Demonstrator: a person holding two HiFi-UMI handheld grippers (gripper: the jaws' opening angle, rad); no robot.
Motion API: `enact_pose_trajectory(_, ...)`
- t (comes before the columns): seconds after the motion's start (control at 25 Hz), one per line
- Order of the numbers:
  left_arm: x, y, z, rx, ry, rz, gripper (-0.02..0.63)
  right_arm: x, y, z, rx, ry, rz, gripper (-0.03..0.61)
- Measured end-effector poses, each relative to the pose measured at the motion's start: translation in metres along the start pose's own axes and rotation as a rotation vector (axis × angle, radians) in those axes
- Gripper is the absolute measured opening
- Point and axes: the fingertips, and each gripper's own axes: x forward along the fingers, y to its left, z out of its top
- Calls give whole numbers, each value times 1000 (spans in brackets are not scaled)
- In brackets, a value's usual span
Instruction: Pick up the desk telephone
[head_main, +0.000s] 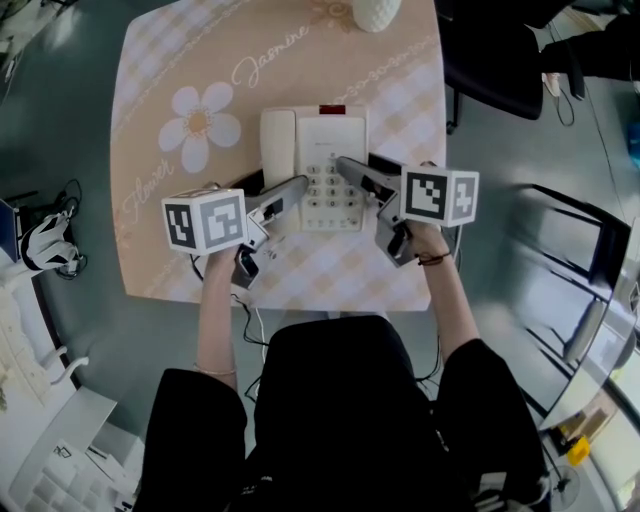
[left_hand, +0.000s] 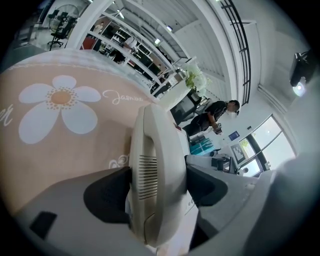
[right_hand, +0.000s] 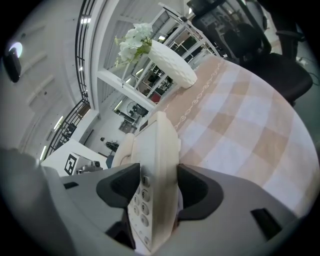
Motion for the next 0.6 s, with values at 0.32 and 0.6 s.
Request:
enact_pose_trajectory(0.32, 0, 1, -1, -17, -18, 45, 333, -1, 0, -1, 8, 0, -18, 222)
enact_pose_trajectory(0.6, -1, -3, -5, -42, -11, 71, 328, -5, 3, 1, -8, 5, -32, 222)
